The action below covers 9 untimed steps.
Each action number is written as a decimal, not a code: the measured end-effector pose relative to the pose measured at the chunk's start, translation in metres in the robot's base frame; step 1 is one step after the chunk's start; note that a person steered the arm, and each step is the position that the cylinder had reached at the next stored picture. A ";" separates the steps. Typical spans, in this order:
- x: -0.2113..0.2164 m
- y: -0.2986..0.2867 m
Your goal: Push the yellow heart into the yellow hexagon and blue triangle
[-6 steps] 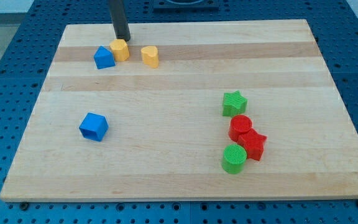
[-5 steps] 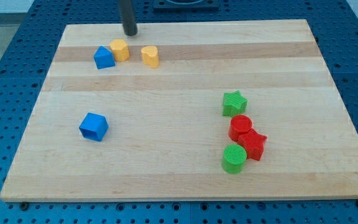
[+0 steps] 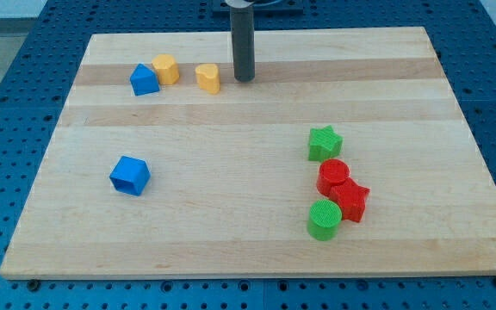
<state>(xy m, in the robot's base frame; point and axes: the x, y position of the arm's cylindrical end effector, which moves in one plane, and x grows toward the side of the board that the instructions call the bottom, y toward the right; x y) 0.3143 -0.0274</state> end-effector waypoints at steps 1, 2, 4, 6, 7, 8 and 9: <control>0.005 -0.022; -0.001 -0.056; -0.043 -0.112; -0.035 -0.083; -0.031 -0.054; 0.000 -0.049; 0.050 -0.049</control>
<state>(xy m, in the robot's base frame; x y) 0.3638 -0.0765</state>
